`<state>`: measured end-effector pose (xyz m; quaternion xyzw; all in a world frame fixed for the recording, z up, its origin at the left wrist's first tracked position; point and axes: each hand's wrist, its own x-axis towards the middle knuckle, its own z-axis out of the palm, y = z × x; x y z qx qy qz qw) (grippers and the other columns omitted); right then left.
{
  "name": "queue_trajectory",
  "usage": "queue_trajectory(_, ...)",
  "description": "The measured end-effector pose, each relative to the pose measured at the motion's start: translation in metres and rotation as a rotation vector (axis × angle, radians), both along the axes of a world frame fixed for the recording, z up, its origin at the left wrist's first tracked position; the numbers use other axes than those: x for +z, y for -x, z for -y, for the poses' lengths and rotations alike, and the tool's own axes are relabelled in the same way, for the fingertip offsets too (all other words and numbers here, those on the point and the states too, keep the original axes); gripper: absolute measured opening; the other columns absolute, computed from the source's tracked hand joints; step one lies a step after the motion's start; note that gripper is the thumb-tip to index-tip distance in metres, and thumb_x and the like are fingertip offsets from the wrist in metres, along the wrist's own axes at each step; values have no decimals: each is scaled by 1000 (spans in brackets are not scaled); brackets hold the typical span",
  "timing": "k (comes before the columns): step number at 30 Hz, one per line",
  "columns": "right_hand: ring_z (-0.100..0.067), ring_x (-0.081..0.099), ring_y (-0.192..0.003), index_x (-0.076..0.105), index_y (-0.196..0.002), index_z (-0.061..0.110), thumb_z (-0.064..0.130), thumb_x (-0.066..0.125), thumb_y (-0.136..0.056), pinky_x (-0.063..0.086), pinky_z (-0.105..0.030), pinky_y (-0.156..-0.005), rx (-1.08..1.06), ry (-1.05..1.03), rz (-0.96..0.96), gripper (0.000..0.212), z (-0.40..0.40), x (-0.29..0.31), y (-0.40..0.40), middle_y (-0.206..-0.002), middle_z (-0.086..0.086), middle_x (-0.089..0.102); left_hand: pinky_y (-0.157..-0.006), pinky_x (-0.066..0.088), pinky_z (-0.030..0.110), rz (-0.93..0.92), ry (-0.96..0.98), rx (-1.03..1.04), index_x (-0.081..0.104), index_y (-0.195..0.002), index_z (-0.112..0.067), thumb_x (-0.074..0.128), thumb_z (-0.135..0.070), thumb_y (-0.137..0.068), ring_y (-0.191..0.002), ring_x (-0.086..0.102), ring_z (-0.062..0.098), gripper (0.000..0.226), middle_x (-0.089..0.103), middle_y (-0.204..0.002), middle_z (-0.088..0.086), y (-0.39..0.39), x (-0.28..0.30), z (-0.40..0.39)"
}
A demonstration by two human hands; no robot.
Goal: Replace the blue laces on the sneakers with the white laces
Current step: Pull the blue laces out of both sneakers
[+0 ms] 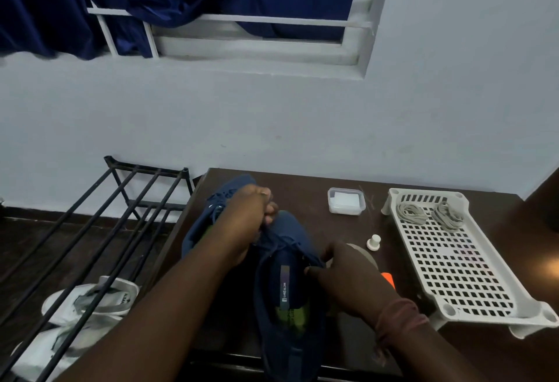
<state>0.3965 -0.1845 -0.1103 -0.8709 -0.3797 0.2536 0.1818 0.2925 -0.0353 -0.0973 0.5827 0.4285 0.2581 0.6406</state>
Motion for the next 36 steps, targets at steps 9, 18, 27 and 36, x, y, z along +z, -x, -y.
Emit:
queue_trajectory(9,-19,65,-80,46,-76,27,38,66,-84,45,-49,-100,17,-46,28,24,-1,-4,-1,-71,8,57,-88,33,39,-1038,-1116,-485,69,-79,-24,67,-50,-84,-87,59,20,26,60,-84,-5,3,-16,19)
queue_trajectory(18,-23,68,-81,52,-77,25,32,62,-83,48,-49,-97,13,-37,15,14,-2,-7,-3,-72,5,62,-68,54,35,83,-77,-67,51,-84,-12,45,-20,-104,-72,68,21,22,72,-78,5,10,19,6)
queue_trajectory(27,-19,65,-80,49,-81,26,29,59,-83,51,-46,-92,51,-39,44,12,-3,-5,0,-73,10,57,-46,30,26,406,-210,361,43,-73,-22,51,-33,-102,-49,32,11,32,43,-60,-4,34,44,-21)
queue_trajectory(36,-22,55,-99,50,-115,24,16,57,-85,38,-28,-76,182,-101,147,32,-9,-12,11,-113,1,47,-61,47,33,52,-382,489,57,-88,-18,59,-41,-92,-63,53,13,24,65,-81,7,45,41,-27)
